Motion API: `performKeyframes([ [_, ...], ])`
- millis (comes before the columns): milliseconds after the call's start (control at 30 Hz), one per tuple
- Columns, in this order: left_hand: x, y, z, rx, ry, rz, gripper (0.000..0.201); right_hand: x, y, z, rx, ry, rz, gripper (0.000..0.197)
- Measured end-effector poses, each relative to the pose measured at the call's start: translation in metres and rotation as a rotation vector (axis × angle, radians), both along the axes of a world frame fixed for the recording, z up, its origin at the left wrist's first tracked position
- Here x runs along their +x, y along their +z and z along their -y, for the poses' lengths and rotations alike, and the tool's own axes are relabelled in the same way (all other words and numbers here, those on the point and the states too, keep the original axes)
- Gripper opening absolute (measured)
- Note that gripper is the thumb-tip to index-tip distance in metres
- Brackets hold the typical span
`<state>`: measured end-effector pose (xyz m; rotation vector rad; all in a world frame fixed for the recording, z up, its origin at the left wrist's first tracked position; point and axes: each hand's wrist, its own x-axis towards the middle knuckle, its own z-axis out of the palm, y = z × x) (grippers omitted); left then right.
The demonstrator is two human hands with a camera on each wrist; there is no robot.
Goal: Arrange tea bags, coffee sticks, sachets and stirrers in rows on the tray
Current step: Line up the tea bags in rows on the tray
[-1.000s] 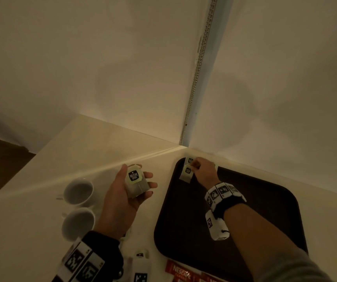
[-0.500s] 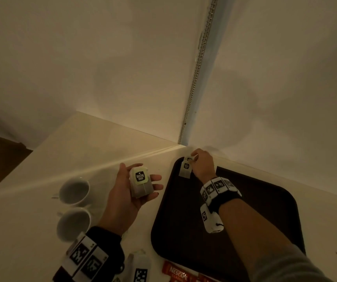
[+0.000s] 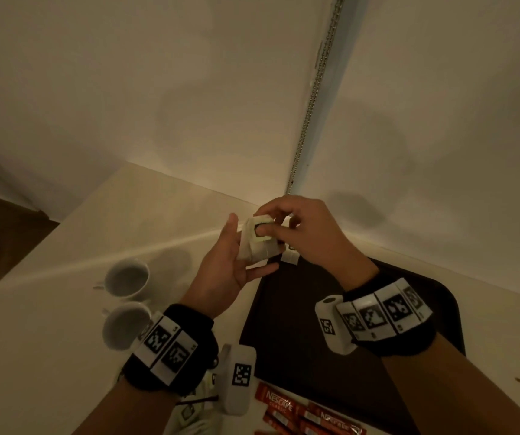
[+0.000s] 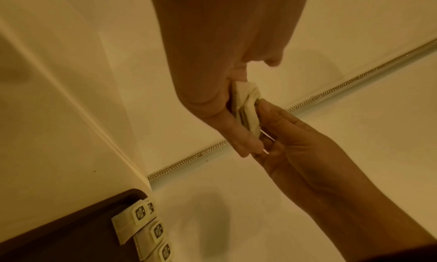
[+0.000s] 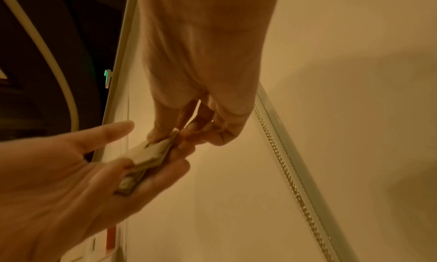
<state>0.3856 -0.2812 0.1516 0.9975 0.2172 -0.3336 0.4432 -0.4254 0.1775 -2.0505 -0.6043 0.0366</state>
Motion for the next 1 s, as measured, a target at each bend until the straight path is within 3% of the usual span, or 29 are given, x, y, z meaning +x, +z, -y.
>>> performKeyframes([
  [133,-0.004,0.000,0.003,-0.013,0.056,0.048,0.048,0.000,0.013,0.003,-0.005,-0.027,0.000,0.013],
  [333,-0.006,0.002,0.002,-0.101,0.099,0.122,0.045,-0.006,0.045,0.009,-0.060,-0.023,0.019,0.004],
  [533,-0.009,0.007,0.014,-0.081,0.034,0.194,0.028,-0.015,0.080,0.003,-0.215,0.017,0.110,0.021],
  [667,-0.011,0.008,0.020,-0.173,0.004,0.219,0.044,-0.013,0.088,0.005,-0.298,0.021,0.158,0.026],
  [733,-0.010,0.009,0.020,-0.226,0.017,0.212,0.035,-0.013,0.090,0.007,-0.316,0.019,0.163,0.028],
  [900,-0.009,0.017,0.020,-0.080,0.046,0.243,0.017,-0.015,0.085,0.014,-0.225,-0.002,0.118,0.011],
  [1000,-0.010,0.022,0.019,-0.011,0.091,0.285,0.026,-0.015,0.080,0.017,-0.135,-0.001,-0.002,0.003],
])
